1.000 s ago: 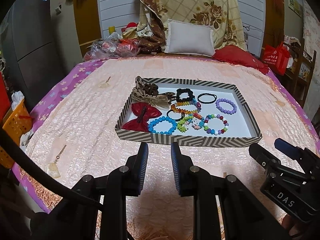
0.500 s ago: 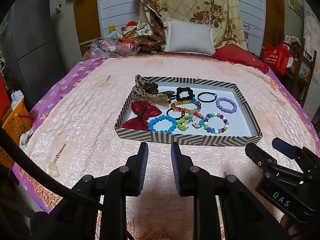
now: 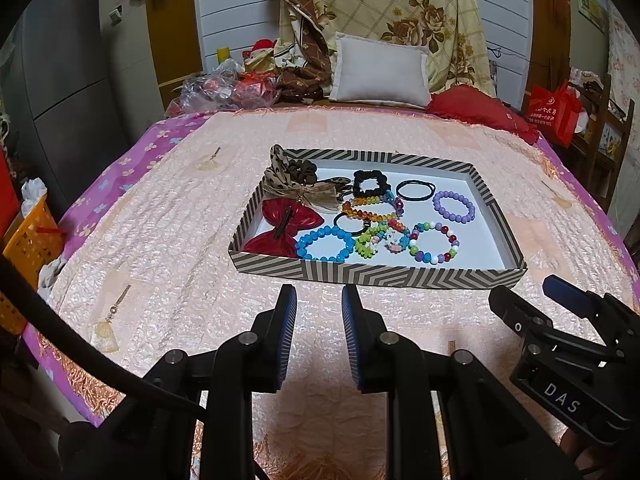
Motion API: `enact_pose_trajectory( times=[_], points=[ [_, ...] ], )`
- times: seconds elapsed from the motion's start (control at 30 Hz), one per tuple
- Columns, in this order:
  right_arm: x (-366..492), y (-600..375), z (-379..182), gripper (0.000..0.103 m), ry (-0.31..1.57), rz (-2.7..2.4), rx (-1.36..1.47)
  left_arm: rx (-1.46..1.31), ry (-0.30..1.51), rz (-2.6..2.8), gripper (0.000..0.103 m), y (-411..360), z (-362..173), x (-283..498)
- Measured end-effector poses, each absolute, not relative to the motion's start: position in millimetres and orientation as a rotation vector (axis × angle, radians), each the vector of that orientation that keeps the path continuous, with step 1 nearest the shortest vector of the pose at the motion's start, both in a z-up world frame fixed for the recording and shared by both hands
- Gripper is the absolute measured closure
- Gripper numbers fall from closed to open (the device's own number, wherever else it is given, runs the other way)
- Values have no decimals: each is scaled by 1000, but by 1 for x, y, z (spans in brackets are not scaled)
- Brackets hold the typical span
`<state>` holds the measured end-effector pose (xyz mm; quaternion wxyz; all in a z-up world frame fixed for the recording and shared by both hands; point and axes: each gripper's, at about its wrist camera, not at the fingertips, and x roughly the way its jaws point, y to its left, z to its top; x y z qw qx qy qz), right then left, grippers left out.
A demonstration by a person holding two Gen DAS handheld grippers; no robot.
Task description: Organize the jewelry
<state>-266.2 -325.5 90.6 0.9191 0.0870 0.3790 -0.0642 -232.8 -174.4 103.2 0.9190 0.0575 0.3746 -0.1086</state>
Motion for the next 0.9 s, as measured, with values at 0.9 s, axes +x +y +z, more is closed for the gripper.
enact_pose_trajectory(
  times=[0.9],
  points=[
    [-253, -325, 85, 29, 807, -117, 170, 124, 792, -217, 80, -175, 95, -224]
  ],
)
